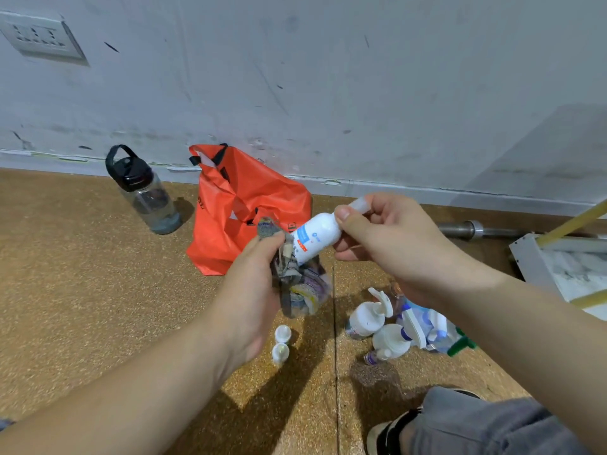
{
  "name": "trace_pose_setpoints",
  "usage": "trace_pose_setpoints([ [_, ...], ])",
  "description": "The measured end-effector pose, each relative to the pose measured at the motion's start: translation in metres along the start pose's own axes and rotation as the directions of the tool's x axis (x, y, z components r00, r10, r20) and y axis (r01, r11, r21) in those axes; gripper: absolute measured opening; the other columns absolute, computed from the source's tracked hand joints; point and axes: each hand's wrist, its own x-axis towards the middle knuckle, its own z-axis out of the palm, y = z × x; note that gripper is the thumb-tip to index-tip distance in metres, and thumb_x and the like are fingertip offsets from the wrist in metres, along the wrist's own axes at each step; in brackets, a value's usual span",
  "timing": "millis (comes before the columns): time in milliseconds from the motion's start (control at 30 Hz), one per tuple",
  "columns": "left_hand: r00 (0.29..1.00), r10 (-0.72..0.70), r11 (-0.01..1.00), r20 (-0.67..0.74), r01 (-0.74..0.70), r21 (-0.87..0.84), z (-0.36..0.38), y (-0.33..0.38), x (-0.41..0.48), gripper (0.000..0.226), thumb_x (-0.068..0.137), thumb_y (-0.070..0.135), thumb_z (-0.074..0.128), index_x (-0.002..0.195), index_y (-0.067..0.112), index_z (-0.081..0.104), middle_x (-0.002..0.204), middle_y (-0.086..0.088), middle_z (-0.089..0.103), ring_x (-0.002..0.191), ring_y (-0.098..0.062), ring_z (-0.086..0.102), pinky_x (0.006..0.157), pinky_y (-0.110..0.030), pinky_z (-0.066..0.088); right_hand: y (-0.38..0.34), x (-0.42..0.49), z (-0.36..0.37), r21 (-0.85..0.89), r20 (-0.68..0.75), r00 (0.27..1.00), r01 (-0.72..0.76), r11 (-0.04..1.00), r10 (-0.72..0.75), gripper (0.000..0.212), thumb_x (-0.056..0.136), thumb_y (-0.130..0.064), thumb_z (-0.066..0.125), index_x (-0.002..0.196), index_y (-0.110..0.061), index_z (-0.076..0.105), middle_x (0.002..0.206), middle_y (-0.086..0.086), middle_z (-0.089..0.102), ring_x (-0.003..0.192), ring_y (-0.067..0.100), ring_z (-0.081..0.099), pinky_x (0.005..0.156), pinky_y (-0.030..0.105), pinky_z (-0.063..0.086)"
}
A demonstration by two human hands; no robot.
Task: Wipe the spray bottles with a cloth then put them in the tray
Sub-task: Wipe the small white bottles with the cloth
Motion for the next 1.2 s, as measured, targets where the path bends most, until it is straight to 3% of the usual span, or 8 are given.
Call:
trace_pose_setpoints([
  [200, 0.992, 0.113, 0.951, -0.065, -0.089, 0.295, -0.006, -0.011, 0.004, 0.040, 0.111, 0.036, 0.042, 0.109, 0.009, 0.072, 0.102, -0.017, 0.079, 0.099, -0.036, 0.074, 0.100, -0.057, 0.054, 0.000, 0.001, 0.000, -0.112, 0.031, 0.999, 0.012, 0.994, -0.008, 0.024, 0.099, -0.027, 0.067, 0.098, -0.003, 0.070, 0.082, 0.026, 0.069, 0.068, 0.021, 0.063, 0.080, 0.051, 0.062],
  [333, 0.914, 0.406, 0.547, -0.027, -0.219, 0.808, -0.024, -0.009, 0.015, 0.035, 0.109, 0.041, 0.043, 0.095, 0.016, 0.062, 0.086, -0.005, 0.072, 0.080, -0.025, 0.066, 0.078, -0.040, 0.052, 0.004, 0.000, 0.001, -0.250, 0.000, 0.997, 0.072, 0.966, -0.074, 0.035, 0.094, -0.038, 0.072, 0.093, -0.004, 0.071, 0.078, 0.026, 0.070, 0.064, 0.024, 0.060, 0.066, 0.053, 0.056],
  [433, 0.877, 0.468, 0.449, 0.104, -0.338, 0.827, -0.024, -0.010, 0.006, 0.037, 0.108, 0.048, 0.037, 0.095, 0.022, 0.058, 0.081, 0.002, 0.070, 0.079, -0.023, 0.066, 0.075, -0.043, 0.053, 0.006, 0.002, 0.001, -0.295, -0.028, 0.996, 0.073, 0.953, -0.085, 0.048, 0.095, -0.043, 0.070, 0.091, 0.004, 0.068, 0.068, 0.022, 0.065, 0.060, 0.023, 0.058, 0.063, 0.045, 0.054],
  [567, 0.707, 0.479, 0.134, 0.520, -0.645, 0.753, -0.004, -0.008, -0.022, 0.035, 0.110, 0.041, 0.032, 0.136, 0.028, 0.052, 0.122, 0.011, 0.064, 0.115, -0.006, 0.060, 0.096, -0.031, 0.048, 0.009, 0.001, 0.003, -0.200, -0.020, 0.998, -0.065, 0.978, 0.062, 0.051, 0.095, -0.047, 0.070, 0.083, 0.002, 0.060, 0.073, 0.029, 0.068, 0.056, 0.023, 0.066, 0.066, 0.044, 0.065],
  [667, 0.656, 0.486, 0.062, 0.577, -0.685, 0.726, -0.006, -0.008, -0.019, 0.053, 0.108, 0.035, 0.044, 0.156, 0.018, 0.035, 0.148, 0.005, 0.048, 0.140, -0.010, 0.045, 0.114, -0.029, 0.039, 0.009, -0.005, 0.010, -0.212, -0.012, 0.994, -0.110, 0.971, 0.110, 0.054, 0.096, -0.050, 0.067, 0.085, 0.003, 0.062, 0.071, 0.015, 0.068, 0.063, 0.025, 0.073, 0.072, 0.041, 0.065],
  [900, 0.838, 0.422, 0.416, 0.347, -0.519, 0.747, -0.021, -0.009, -0.005, 0.026, 0.104, 0.055, 0.045, 0.122, 0.040, 0.055, 0.105, 0.015, 0.070, 0.098, -0.003, 0.066, 0.083, -0.031, 0.053, 0.000, 0.009, -0.001, 0.114, -0.104, 0.987, -0.107, 0.988, 0.119, 0.036, 0.100, -0.034, 0.067, 0.097, 0.003, 0.069, 0.090, 0.019, 0.073, 0.070, 0.021, 0.075, 0.076, 0.039, 0.066],
  [1033, 0.951, 0.285, 0.819, 0.122, -0.307, 0.485, -0.003, -0.012, -0.012, 0.031, 0.102, 0.052, 0.052, 0.114, 0.028, 0.068, 0.104, 0.002, 0.078, 0.098, -0.009, 0.072, 0.090, -0.030, 0.053, 0.000, 0.009, -0.004, 0.146, -0.088, 0.973, -0.199, 0.969, 0.213, 0.048, 0.096, -0.043, 0.070, 0.102, 0.005, 0.068, 0.078, 0.017, 0.072, 0.062, 0.025, 0.073, 0.075, 0.042, 0.066],
  [1200, 0.998, -0.047, 0.978, 0.029, 0.040, 0.205, 0.006, 0.006, -0.020, 0.050, 0.104, 0.059, 0.043, 0.121, 0.021, 0.070, 0.101, -0.005, 0.081, 0.090, -0.021, 0.078, 0.071, -0.030, 0.063, -0.006, 0.005, -0.010, 0.137, 0.111, 0.987, -0.133, 0.982, 0.118, 0.050, 0.092, -0.043, 0.071, 0.107, 0.005, 0.067, 0.080, 0.012, 0.064, 0.069, 0.023, 0.062, 0.064, 0.035, 0.061],
])
